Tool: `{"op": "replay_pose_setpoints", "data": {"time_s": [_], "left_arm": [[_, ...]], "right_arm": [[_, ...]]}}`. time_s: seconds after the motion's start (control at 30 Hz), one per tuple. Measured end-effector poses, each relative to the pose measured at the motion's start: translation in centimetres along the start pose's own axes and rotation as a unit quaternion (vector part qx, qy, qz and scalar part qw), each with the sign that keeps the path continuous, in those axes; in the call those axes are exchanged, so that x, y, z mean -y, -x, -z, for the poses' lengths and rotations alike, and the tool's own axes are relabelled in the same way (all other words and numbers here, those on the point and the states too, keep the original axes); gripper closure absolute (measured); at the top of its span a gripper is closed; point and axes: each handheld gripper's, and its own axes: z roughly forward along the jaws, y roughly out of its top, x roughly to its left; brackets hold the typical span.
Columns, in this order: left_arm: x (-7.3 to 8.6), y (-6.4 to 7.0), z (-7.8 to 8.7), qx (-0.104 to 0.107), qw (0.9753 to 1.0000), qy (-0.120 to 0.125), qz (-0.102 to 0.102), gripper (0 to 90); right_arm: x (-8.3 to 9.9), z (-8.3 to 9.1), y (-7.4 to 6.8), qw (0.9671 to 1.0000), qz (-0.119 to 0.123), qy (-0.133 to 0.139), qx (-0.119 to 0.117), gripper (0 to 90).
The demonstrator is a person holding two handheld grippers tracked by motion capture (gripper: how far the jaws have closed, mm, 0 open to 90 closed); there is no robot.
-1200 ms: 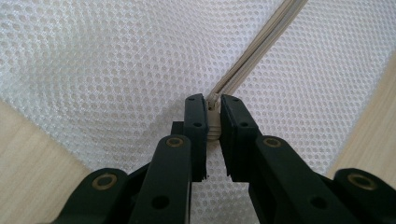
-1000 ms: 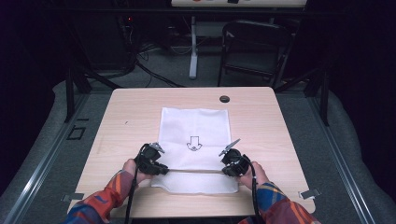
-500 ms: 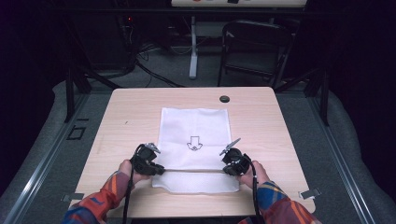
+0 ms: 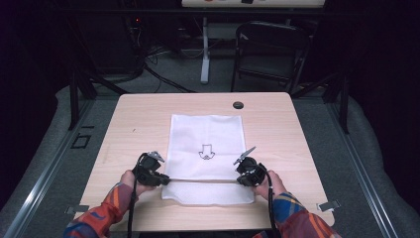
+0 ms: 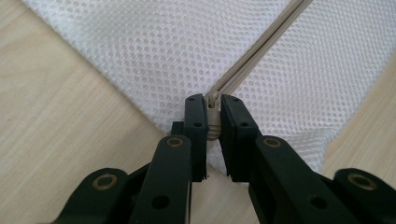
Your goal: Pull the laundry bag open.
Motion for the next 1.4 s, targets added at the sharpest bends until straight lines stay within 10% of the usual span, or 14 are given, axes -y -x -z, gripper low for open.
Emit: {"op": "replay_pose_setpoints", "data": {"time_s": [0.9,1.17,1.4], "left_arm": [[1.0,-0.9,1.0,-0.035,0.9992,-0.009,0.015,70.8],[1.1,-1.3,1.8,-0.065,0.9970,0.003,0.041,27.1],[2.1,-2.1,3.4,-0.080,0.9934,0.037,0.073,16.2]], "right_arm": [[0.6,0.0,0.3,0.9997,0.006,0.024,-0.010,89.0],[0.4,1.6,0.3,0.9988,0.004,0.048,-0.008,38.3],[1.5,3.9,1.7,0.9963,-0.033,0.077,0.021,15.4]]}}
